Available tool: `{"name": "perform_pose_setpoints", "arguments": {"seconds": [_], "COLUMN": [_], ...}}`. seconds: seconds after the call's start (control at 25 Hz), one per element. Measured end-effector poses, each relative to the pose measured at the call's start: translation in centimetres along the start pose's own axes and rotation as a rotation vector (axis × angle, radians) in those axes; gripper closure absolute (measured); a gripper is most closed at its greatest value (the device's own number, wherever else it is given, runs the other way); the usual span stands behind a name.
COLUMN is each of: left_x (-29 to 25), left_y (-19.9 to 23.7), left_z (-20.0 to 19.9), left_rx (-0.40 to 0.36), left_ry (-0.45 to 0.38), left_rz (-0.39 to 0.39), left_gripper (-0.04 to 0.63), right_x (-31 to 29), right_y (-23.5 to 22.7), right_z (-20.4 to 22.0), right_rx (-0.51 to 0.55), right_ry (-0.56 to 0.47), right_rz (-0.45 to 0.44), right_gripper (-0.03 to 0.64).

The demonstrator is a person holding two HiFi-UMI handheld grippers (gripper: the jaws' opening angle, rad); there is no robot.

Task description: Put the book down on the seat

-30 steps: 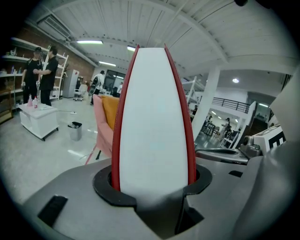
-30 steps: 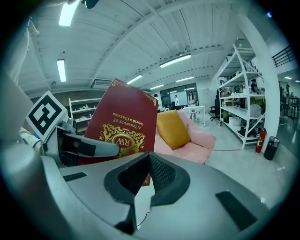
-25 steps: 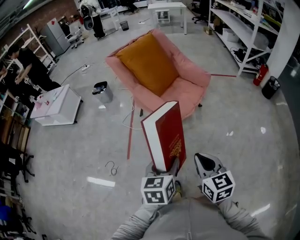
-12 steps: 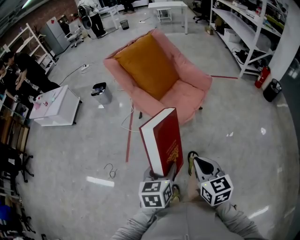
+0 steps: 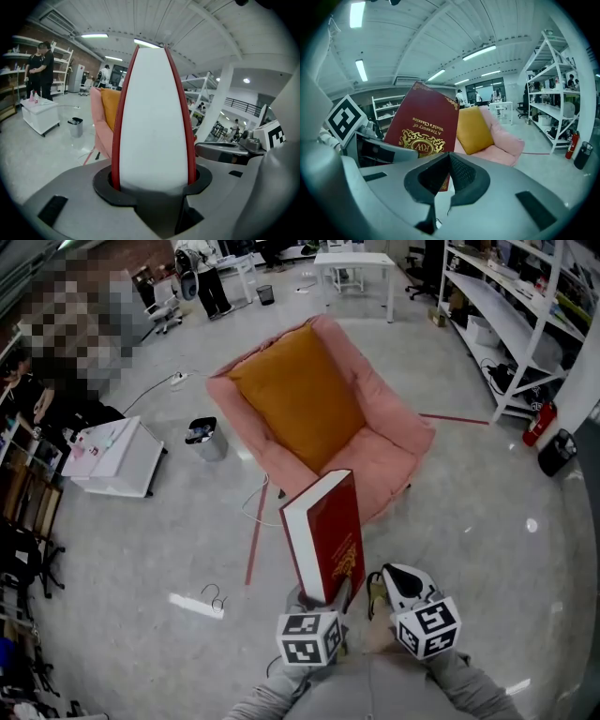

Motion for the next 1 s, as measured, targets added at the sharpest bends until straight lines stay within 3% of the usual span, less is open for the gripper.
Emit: {"name": "perform_pose_setpoints", "arguments": {"seconds": [0.48, 1.0], "left_x": [-12.8, -25.0], "left_y": [-1.4, 0.5], "left_z": [-1.7, -1.6], "left_rx": [0.002, 0.056], "left_ry": [0.099, 0.208], "left_rz": [-0.002, -0.092], "left_gripper": [0.350, 0.350], "right_x": [-6.0, -13.9], "right_y": [-10.2, -18.8], "right_z": [-0.2, 0.9], "right_rx": [-0.081, -0.089], "right_ry": [0.083, 0.188], "right_rz": [0.007, -0.056], "right_gripper": [0.612, 0.612]}}
Point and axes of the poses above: the fingertips, and each gripper's own axes: x backward along the fingers, y to its left, z out of its underside, the point moved 6 cm from there along x, backward along the fingers, and after that the axes turned 10 degrees about -y, right-handed, at the moved point
